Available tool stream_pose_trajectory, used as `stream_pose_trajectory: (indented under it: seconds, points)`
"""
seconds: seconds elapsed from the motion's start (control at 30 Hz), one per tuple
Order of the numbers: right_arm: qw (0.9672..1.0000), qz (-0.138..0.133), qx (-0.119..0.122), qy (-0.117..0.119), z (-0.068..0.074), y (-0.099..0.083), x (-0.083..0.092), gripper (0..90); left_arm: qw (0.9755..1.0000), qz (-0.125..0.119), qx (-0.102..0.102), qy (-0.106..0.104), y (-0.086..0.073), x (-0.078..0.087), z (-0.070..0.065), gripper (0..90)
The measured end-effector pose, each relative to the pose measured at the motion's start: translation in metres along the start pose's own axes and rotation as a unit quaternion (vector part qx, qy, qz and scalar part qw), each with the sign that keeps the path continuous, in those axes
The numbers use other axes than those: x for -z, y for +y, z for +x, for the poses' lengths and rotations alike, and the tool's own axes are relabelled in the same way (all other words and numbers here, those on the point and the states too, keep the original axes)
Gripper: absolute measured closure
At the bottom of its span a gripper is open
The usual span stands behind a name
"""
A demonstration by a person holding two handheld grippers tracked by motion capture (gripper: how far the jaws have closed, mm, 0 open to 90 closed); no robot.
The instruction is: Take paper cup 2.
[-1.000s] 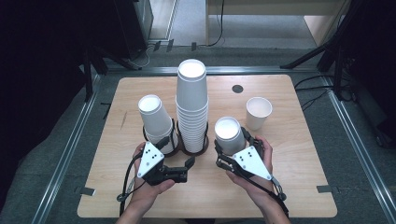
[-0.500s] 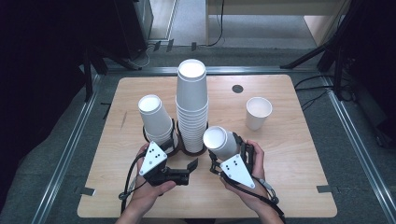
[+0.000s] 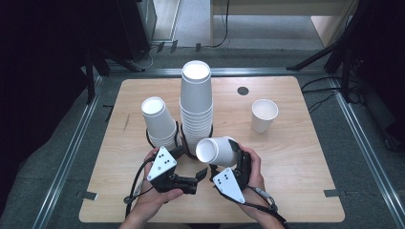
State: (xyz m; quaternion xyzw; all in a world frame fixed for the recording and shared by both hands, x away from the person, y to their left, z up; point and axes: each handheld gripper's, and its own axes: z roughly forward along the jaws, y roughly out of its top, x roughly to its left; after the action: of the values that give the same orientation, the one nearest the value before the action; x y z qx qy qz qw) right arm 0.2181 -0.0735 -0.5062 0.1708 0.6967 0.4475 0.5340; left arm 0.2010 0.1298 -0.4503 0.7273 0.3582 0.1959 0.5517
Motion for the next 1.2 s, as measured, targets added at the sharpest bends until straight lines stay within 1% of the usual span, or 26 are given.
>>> stream_pose_trajectory:
  seconds: [0.03, 0.07, 0.1, 0.2, 0.27, 0.3, 0.43, 0.5, 0.53, 0.6, 0.63, 0.73, 0.77, 0.8, 0.87, 0.9, 0.93, 0.97, 1.03, 1.1, 1.2]
  points:
    - [1.0, 0.0, 0.0, 0.0, 0.0, 0.0, 0.0, 14.7, 1.0, 0.0, 0.0, -0.003, 0.0, 0.0, -0.001, 0.0]
    - [1.0, -0.001, 0.005, 0.003, 0.001, 0.0, 0.0, 14.7, 1.0, 0.001, -0.003, -0.006, 0.0, 0.0, -0.001, 0.0]
    - [0.9999, -0.003, 0.009, 0.008, 0.005, 0.0, 0.0, 14.7, 1.0, 0.0, -0.003, -0.006, 0.0, 0.0, -0.002, 2.1]
    - [0.9996, -0.008, 0.02, 0.017, 0.009, 0.0, -0.001, 14.6, 0.9999, 0.002, 0.001, -0.011, 0.001, 0.0, -0.001, 2.1]
    - [0.9996, -0.01, 0.019, 0.019, 0.011, 0.0, 0.0, 14.7, 0.9999, 0.003, 0.002, -0.011, 0.001, 0.0, -0.001, 2.5]
    - [0.9992, -0.014, 0.028, 0.023, 0.013, 0.001, 0.0, 14.6, 0.9999, 0.007, 0.004, -0.015, 0.001, 0.0, -0.001, 3.1]
    - [0.9988, -0.022, 0.031, 0.031, 0.016, 0.002, 0.001, 14.6, 0.9997, 0.015, 0.007, -0.019, 0.001, -0.001, -0.001, 4.8]
    - [0.9982, -0.03, 0.036, 0.039, 0.017, 0.003, 0.001, 14.5, 0.9996, 0.023, 0.005, -0.019, -0.001, -0.003, -0.001, 5.6]
    - [0.9981, -0.031, 0.036, 0.04, 0.018, 0.003, 0.002, 14.5, 0.9994, 0.026, 0.007, -0.021, -0.001, -0.004, -0.001, 5.8]
    - [0.9974, -0.036, 0.044, 0.045, 0.019, 0.003, 0.002, 14.5, 0.9992, 0.03, 0.01, -0.026, -0.001, -0.005, 0.0, 5.9]
    - [0.9974, -0.036, 0.044, 0.045, 0.019, 0.003, 0.002, 14.5, 0.9992, 0.03, 0.01, -0.026, -0.001, -0.005, 0.0, 5.9]
    - [0.9962, -0.041, 0.057, 0.052, 0.022, 0.003, 0.003, 14.4, 0.9991, 0.032, 0.011, -0.027, -0.001, -0.005, -0.001, 6.3]
    - [0.9962, -0.041, 0.057, 0.052, 0.022, 0.003, 0.003, 14.4, 0.999, 0.033, 0.012, -0.028, -0.001, -0.005, -0.002, 6.3]
    - [0.9955, -0.044, 0.061, 0.057, 0.024, 0.003, 0.003, 14.4, 0.999, 0.035, 0.009, -0.025, -0.001, -0.006, -0.003, 6.3]
    - [0.9951, -0.046, 0.064, 0.06, 0.025, 0.003, 0.003, 14.4, 0.999, 0.037, 0.008, -0.025, -0.001, -0.006, -0.003, 6.4]
    - [0.9942, -0.05, 0.07, 0.065, 0.026, 0.004, 0.004, 14.3, 0.999, 0.037, 0.008, -0.024, -0.001, -0.006, -0.003, 11.2]
    - [0.9937, -0.052, 0.072, 0.067, 0.026, 0.004, 0.004, 14.3, 0.9989, 0.035, 0.011, -0.027, -0.001, -0.006, -0.001, 12.5]
    - [0.9938, -0.051, 0.072, 0.068, 0.027, 0.004, 0.004, 14.3, 0.9989, 0.035, 0.013, -0.029, -0.001, -0.006, -0.001, 13.0]
    - [0.9929, -0.051, 0.084, 0.068, 0.027, 0.003, 0.004, 14.3, 0.9989, 0.035, 0.014, -0.029, -0.002, -0.005, 0.0, 13.8]
    - [0.9924, -0.052, 0.087, 0.069, 0.027, 0.003, 0.004, 14.3, 0.9988, 0.035, 0.012, -0.031, -0.002, -0.005, 0.0, 14.4]
    - [0.9916, -0.055, 0.093, 0.071, 0.028, 0.003, 0.005, 14.3, 0.9986, 0.037, 0.014, -0.036, -0.002, -0.005, 0.0, 15.9]
